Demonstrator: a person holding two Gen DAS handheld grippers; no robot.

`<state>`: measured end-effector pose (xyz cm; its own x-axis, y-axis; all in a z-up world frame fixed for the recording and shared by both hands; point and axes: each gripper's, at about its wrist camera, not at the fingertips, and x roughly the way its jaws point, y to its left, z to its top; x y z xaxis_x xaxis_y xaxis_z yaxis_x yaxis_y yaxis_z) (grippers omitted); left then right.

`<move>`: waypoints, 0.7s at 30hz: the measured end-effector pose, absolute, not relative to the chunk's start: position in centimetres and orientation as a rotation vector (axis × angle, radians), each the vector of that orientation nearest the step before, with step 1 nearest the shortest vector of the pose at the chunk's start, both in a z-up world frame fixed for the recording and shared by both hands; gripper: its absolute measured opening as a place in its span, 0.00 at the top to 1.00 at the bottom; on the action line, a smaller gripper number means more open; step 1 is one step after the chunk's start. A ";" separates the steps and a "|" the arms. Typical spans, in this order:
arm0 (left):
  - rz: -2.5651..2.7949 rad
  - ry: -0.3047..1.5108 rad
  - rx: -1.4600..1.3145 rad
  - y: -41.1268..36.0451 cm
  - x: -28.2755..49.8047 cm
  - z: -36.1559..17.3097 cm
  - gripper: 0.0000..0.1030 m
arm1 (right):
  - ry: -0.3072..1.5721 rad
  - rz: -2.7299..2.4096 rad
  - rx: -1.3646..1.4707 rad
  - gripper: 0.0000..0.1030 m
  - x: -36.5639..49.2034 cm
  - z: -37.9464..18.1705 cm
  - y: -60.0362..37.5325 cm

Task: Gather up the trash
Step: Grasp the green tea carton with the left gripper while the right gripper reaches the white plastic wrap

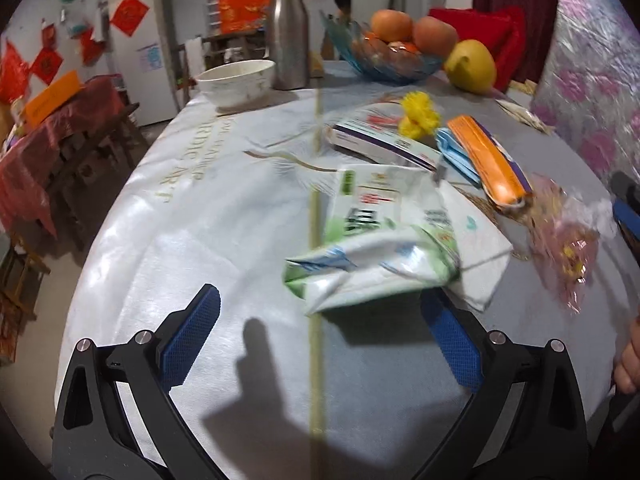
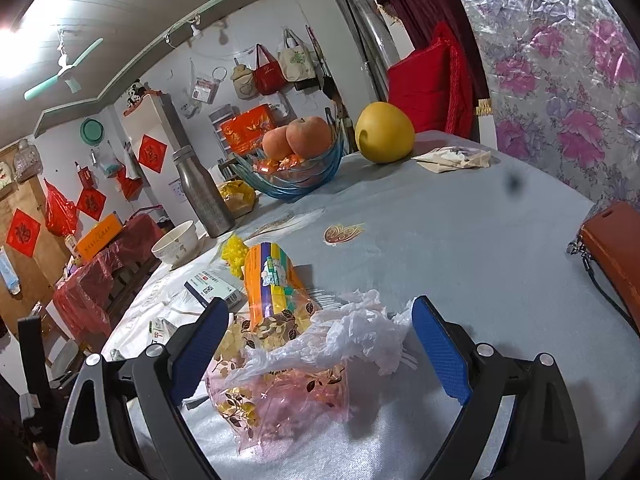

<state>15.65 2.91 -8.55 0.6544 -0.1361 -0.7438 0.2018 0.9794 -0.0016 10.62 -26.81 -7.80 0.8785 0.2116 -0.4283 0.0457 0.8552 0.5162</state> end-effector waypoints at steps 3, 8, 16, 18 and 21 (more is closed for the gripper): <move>-0.203 0.816 0.111 2.4 15.3 -8.4 0.06 | 0.495 0.096 0.546 0.11 10.6 -7.8 -26.7; -0.191 0.774 0.137 1.5 15.7 -7.8 0.06 | 0.495 0.109 0.546 0.11 10.8 -7.8 -26.6; -0.239 0.775 0.156 -1.2 17.6 -7.9 0.06 | 0.496 0.127 0.560 0.10 10.7 -8.1 -26.6; -0.252 0.816 0.140 -1.0 18.4 -8.4 0.06 | 0.499 0.131 0.564 0.10 10.8 -8.1 -26.7; -0.273 0.889 0.033 0.6 19.7 -9.2 0.06 | 0.499 0.131 0.566 0.10 10.8 -8.1 -26.6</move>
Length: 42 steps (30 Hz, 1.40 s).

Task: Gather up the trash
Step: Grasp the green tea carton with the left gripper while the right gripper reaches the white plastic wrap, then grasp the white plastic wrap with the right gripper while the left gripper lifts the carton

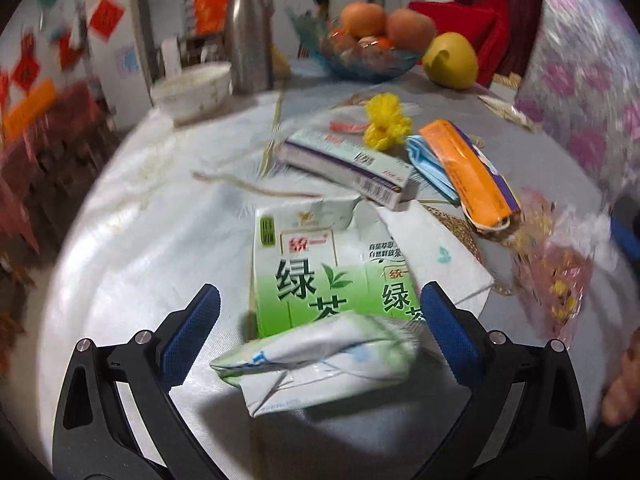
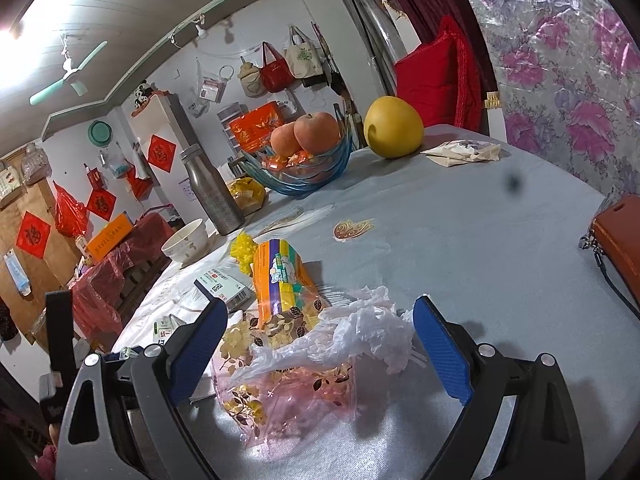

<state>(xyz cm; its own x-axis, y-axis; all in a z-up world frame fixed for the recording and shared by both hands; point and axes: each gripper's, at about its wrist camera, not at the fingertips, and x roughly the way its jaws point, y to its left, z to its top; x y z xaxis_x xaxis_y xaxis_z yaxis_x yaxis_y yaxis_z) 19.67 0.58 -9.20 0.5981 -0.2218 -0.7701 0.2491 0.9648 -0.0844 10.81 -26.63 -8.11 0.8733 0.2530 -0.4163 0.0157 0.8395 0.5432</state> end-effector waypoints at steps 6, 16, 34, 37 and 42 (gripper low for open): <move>-0.285 0.938 0.034 0.6 20.1 -10.0 0.06 | 0.500 0.128 0.559 0.10 10.9 -8.1 -26.6; -0.241 0.933 -0.040 2.1 20.2 -9.8 0.06 | 0.540 0.171 0.645 0.10 11.6 -9.2 -27.7; -0.228 0.938 0.006 1.5 20.1 -9.9 0.06 | 0.619 0.173 0.817 0.12 13.2 -11.4 -29.8; -0.227 0.938 0.007 1.4 20.1 -9.9 0.06 | 0.680 0.203 0.822 0.41 14.2 -12.2 -29.5; -0.232 0.936 -0.009 1.6 20.1 -9.9 0.06 | 0.647 0.219 0.829 0.83 13.9 -12.1 -29.5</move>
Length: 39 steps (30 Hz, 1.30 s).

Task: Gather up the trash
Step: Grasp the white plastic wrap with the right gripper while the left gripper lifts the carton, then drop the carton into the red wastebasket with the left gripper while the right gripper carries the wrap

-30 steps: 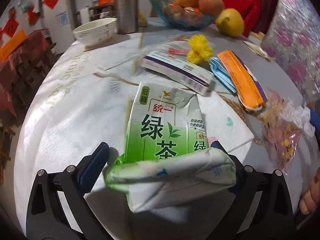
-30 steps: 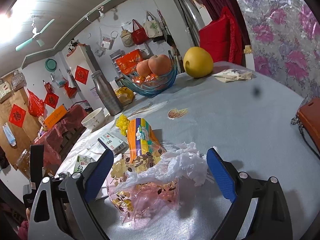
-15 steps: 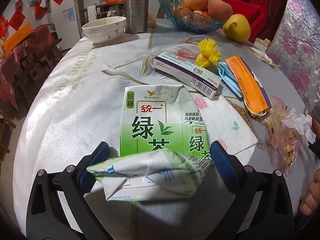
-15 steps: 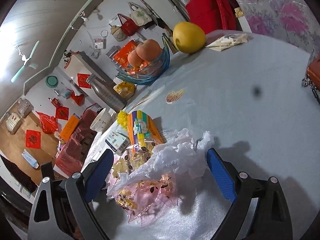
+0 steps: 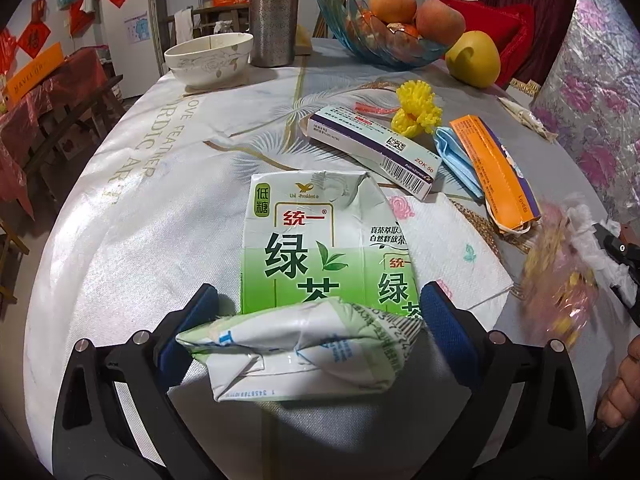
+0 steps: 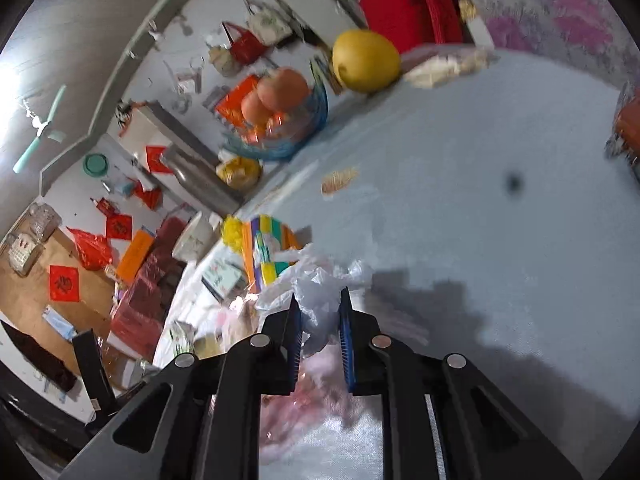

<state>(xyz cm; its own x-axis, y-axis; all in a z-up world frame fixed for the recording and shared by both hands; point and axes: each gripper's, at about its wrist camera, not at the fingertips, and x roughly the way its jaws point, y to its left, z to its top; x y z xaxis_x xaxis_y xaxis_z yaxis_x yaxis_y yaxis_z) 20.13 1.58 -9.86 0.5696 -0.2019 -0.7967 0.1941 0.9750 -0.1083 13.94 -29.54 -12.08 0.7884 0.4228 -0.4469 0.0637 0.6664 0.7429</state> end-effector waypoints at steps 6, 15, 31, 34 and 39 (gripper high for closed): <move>-0.285 0.911 -0.175 4.0 20.2 -9.3 0.12 | 0.578 0.176 0.697 0.83 13.2 -10.3 -28.0; -0.341 0.873 -0.324 5.9 19.9 -8.7 0.20 | 0.596 0.193 0.712 0.80 13.5 -10.6 -28.4; -0.290 0.649 -0.159 7.0 13.4 -2.0 0.20 | 0.511 0.227 0.652 0.83 11.3 -7.8 -27.3; -0.267 0.616 -0.150 8.3 12.2 -0.5 0.20 | 0.492 0.267 0.640 0.83 10.6 -6.6 -26.5; -0.202 0.567 -0.150 12.1 9.9 1.3 0.20 | 0.476 0.339 0.591 0.83 9.8 -4.7 -24.0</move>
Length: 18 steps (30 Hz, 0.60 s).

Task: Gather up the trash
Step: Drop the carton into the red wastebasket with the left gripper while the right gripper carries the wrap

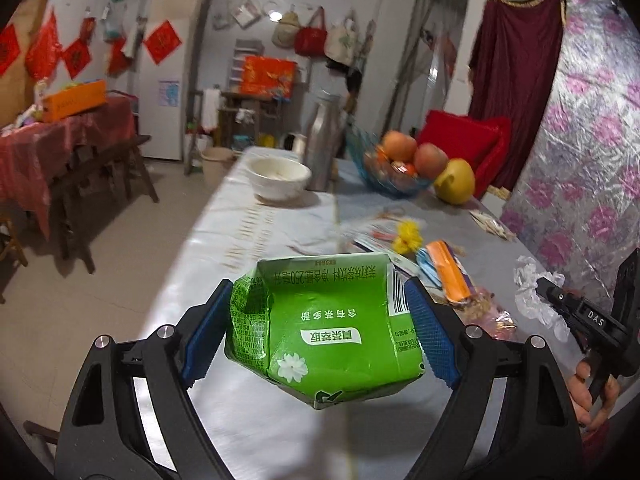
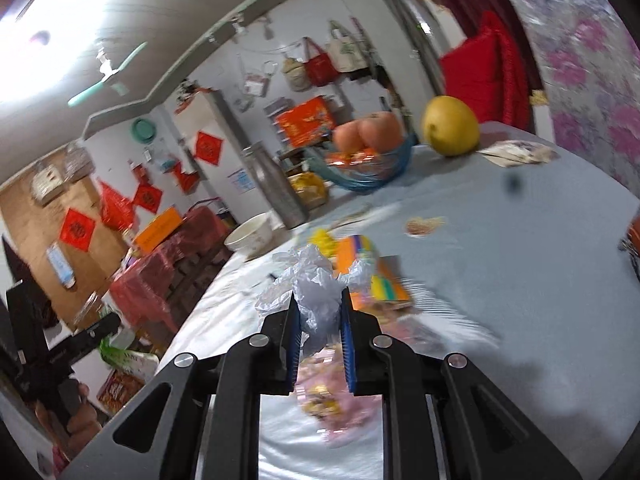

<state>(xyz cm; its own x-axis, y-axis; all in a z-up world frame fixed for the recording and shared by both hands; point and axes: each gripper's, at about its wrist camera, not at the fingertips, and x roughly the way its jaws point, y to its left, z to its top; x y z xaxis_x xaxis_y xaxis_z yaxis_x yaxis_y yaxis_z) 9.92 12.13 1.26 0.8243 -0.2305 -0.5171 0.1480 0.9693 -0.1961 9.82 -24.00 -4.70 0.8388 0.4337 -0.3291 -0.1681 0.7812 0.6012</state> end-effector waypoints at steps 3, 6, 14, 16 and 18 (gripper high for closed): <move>-0.146 0.564 -0.174 15.9 8.3 1.9 0.20 | 0.473 0.397 0.558 0.83 9.6 -3.2 -21.6; -0.076 0.575 -0.194 20.1 6.8 2.0 0.20 | 0.473 0.475 0.506 0.83 9.5 -1.5 -17.9; 0.152 0.671 -0.215 30.7 2.3 -2.1 0.20 | 0.542 0.693 0.375 0.83 9.0 1.8 -7.0; 0.193 0.714 -0.242 33.2 1.5 -4.3 0.20 | 0.563 0.740 0.338 0.83 8.7 2.4 -4.1; 0.216 0.748 -0.267 35.0 0.9 -6.1 0.20 | 0.580 0.775 0.304 0.83 8.4 2.9 -1.6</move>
